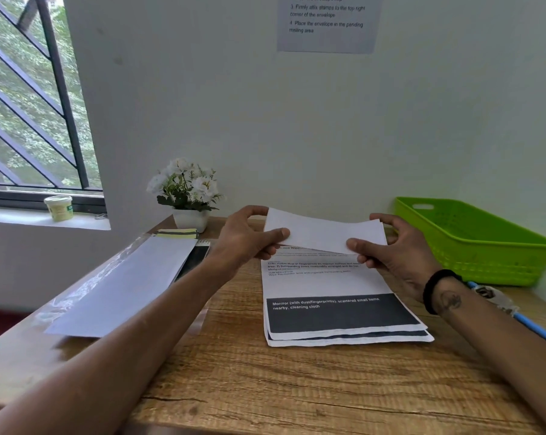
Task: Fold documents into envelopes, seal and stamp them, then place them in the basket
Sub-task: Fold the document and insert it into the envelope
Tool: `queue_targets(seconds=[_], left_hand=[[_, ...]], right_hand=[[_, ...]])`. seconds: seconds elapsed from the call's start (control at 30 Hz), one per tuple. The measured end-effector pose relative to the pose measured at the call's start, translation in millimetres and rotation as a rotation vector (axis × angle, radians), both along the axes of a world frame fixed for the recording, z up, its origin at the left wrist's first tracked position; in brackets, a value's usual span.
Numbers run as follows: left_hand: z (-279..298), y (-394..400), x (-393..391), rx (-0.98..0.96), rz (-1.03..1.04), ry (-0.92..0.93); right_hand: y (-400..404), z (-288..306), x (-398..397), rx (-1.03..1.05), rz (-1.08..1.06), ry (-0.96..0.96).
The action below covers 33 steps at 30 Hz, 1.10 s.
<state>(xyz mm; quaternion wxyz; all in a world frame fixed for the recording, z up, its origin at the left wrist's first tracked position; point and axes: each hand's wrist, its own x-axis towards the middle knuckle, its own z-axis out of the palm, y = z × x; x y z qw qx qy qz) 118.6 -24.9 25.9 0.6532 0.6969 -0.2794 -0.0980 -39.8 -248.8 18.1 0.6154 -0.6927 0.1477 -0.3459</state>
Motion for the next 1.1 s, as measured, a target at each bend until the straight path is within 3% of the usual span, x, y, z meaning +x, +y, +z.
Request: queue_targets(seconds=[0.1, 0.23, 0.37, 0.47, 0.73, 0.93, 1.03, 1.1], left_hand=[[-4.0, 0.5, 1.6, 0.199, 0.052, -0.23], [-9.2, 0.2, 3.9, 0.323, 0.101, -0.482], [-10.6, 0.4, 7.5, 0.426, 0.141, -0.635], [-13.5, 1.3, 11.9, 0.485, 0.155, -0.733], [-19.4, 3.2, 15.5, 0.671, 0.154, -0.723], [-12.0, 13.3, 15.3, 0.596, 0.551, -0.68], [-6.3, 26.2, 25.5, 0.939, 0.65, -0.688], [-7.4, 35.2, 34.9, 1.16, 0.669, -0.573]], right_hand=[[-2.4, -4.2, -0.8, -0.117, -0.022, 0.068], [-11.2, -12.2, 1.9, -0.357, -0.078, 0.202], [-12.7, -12.0, 2.2, -0.653, -0.145, 0.343], [-14.0, -12.5, 3.0, -0.722, -0.178, 0.376], [-14.1, -13.1, 0.9, -0.719, -0.174, 0.374], [-16.0, -14.7, 3.0, -0.793, -0.207, 0.399], [-17.0, -16.0, 5.4, -0.827, -0.235, 0.385], [-15.9, -16.1, 6.1, -0.841, -0.25, 0.369]])
